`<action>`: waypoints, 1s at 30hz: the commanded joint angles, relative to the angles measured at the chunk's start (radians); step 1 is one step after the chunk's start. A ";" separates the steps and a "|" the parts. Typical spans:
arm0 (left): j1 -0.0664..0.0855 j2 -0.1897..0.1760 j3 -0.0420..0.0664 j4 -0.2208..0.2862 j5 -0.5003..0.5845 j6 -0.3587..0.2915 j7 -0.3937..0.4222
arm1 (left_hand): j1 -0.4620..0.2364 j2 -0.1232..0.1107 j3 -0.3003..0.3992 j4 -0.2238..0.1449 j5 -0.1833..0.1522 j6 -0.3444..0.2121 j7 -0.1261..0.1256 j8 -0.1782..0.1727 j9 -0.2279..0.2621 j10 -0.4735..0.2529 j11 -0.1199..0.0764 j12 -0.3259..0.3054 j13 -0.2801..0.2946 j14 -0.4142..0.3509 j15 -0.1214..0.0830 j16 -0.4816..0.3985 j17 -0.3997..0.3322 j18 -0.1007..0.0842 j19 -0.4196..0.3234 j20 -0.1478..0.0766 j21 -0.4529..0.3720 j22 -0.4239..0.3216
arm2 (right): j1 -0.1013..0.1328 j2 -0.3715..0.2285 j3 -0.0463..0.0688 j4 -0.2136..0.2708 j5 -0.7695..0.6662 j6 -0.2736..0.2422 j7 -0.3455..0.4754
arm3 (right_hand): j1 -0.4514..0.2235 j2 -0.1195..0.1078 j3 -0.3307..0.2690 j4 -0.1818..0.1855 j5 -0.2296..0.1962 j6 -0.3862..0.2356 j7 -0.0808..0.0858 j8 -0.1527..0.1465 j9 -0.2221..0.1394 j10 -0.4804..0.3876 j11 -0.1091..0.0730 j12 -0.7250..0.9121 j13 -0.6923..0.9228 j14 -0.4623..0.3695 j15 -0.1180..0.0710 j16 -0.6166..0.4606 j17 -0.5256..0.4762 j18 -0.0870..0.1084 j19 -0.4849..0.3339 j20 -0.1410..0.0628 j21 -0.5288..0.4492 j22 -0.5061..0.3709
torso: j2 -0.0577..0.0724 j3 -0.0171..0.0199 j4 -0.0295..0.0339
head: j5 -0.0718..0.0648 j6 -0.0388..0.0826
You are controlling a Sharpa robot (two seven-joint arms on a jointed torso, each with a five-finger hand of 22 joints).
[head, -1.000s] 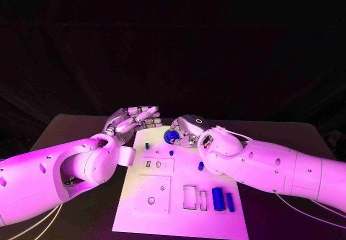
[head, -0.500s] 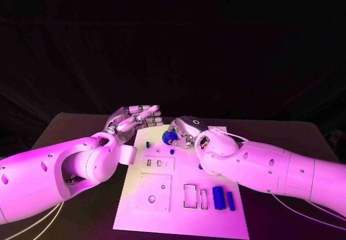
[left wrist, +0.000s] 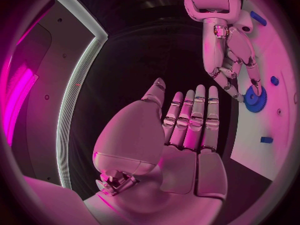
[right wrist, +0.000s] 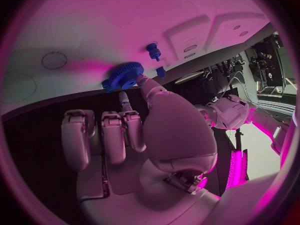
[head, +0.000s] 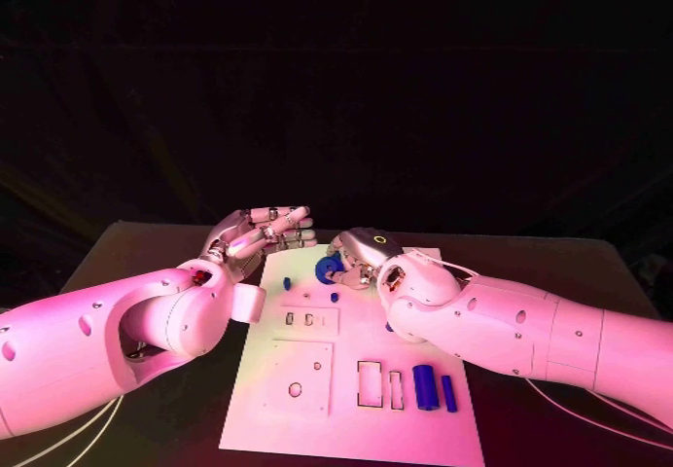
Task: Assemble the parts on the task board
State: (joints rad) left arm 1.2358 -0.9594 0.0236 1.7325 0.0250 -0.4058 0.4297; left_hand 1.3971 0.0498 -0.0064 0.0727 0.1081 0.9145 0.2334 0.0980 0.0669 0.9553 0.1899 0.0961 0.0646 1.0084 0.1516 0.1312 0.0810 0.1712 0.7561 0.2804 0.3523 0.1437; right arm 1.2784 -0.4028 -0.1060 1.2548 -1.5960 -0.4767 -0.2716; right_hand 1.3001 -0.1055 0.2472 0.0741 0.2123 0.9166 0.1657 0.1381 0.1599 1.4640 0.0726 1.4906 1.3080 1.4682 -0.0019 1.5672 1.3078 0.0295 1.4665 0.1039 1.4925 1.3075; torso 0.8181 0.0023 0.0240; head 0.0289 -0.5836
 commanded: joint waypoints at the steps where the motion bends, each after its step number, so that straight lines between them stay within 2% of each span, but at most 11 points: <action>1: 0.001 0.002 0.001 0.001 -0.005 0.016 0.006 | 0.002 0.009 0.000 -0.006 0.001 -0.001 0.012 -0.005 -0.001 0.001 0.007 -0.005 0.001 0.001 0.004 -0.005 -0.002 0.010 -0.005 0.003 0.004 -0.001 | 0.000 0.002 0.000 -0.003 -0.011 0.008 -0.007 | -0.003 -0.015 -0.008 0.000 -0.010 -0.011 0.001 -0.009 -0.002 0.028 0.008 -0.009 0.172 0.103 0.008 0.004 0.263 -0.003 0.039 0.006 -0.004 0.159 | 0.000 0.0003 -0.0007 | 0.002 0.002; 11: 0.001 0.001 0.001 0.000 -0.005 0.016 0.004 | 0.002 0.009 0.000 -0.006 0.001 -0.001 0.012 -0.005 -0.001 0.001 0.007 -0.005 0.001 0.001 0.004 -0.005 -0.002 0.010 -0.005 0.003 0.004 -0.001 | 0.000 -0.005 0.000 0.001 -0.005 0.034 0.002 | -0.040 -0.031 -0.039 0.025 -0.021 -0.017 0.002 -0.028 -0.003 0.025 0.011 -0.012 0.169 0.103 0.012 0.004 0.263 -0.002 0.038 0.011 -0.006 0.159 | 0.000 0.0003 -0.0003 | 0.002 0.002; 17: 0.001 0.000 0.001 0.000 -0.005 0.016 0.003 | 0.001 0.008 0.000 -0.006 0.000 -0.001 0.012 -0.006 -0.001 0.000 0.007 -0.006 0.001 0.001 0.004 -0.007 -0.002 0.010 -0.005 0.004 0.004 -0.002 | 0.000 -0.020 0.000 0.014 0.028 0.066 0.013 | -0.093 -0.021 -0.061 0.071 0.000 0.017 -0.003 -0.022 0.005 0.036 0.007 0.000 0.181 0.103 0.009 0.004 0.263 -0.003 0.040 0.010 -0.004 0.164 | 0.000 0.0009 -0.0005 | 0.003 0.003; 22: 0.001 -0.001 0.001 -0.001 -0.005 0.016 0.002 | 0.001 0.008 0.000 -0.006 0.000 -0.001 0.012 -0.006 -0.001 0.000 0.007 -0.006 0.001 0.001 0.004 -0.007 -0.002 0.010 -0.005 0.004 0.004 -0.002 | 0.000 -0.026 0.000 0.018 0.066 0.089 0.026 | -0.172 -0.011 -0.090 0.137 0.003 0.029 -0.007 -0.031 0.007 0.041 0.004 0.006 0.187 0.103 0.006 0.004 0.263 -0.004 0.043 0.007 -0.002 0.167 | 0.000 0.0004 -0.0016 | 0.004 0.001; 24: 0.001 -0.001 0.001 0.000 -0.005 0.016 0.002 | 0.001 0.008 0.000 -0.006 0.000 -0.001 0.012 -0.006 -0.001 0.000 0.007 -0.006 0.001 0.001 0.004 -0.007 -0.002 0.010 -0.005 0.004 0.004 -0.002 | 0.000 -0.026 0.000 0.017 0.073 0.090 0.028 | -0.201 -0.008 -0.109 0.163 0.035 0.033 -0.008 -0.034 0.008 0.044 0.004 0.008 0.189 0.103 0.005 0.004 0.263 -0.005 0.044 0.006 0.000 0.170 | 0.001 0.0005 -0.0011 | 0.005 0.000; 30: 0.001 0.000 0.001 -0.001 -0.005 0.016 0.002 | 0.001 0.008 0.000 -0.006 0.000 -0.001 0.012 -0.006 -0.001 0.000 0.007 -0.006 0.001 0.001 0.004 -0.007 -0.002 0.010 -0.005 0.004 0.004 -0.002 | 0.001 -0.022 0.000 0.006 0.084 0.104 0.022 | -0.208 -0.006 -0.123 0.172 0.049 0.036 -0.008 -0.038 0.008 0.046 0.003 0.011 0.192 0.103 0.005 0.004 0.263 -0.005 0.045 0.005 0.001 0.172 | 0.000 0.0000 0.0009 | 0.003 0.000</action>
State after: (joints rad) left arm 1.2359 -0.9608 0.0236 1.7310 0.0250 -0.4057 0.4270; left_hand 1.3971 0.0499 -0.0064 0.0727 0.1081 0.9145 0.2334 0.0980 0.0669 0.9553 0.1899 0.0961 0.0646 1.0084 0.1516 0.1312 0.0810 0.1713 0.7561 0.2804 0.3523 0.1428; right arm 1.2828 -0.4258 -0.1039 1.2636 -1.5348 -0.4145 -0.2544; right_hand 1.0999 -0.1133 0.1270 0.2445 0.2578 0.9474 0.1574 0.1065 0.1703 1.4667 0.0751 1.4957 1.3076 1.4647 0.0017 1.5672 1.3075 0.0296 1.4664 0.1110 1.4925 1.3080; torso 0.8186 0.0028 0.0236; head 0.0323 -0.5830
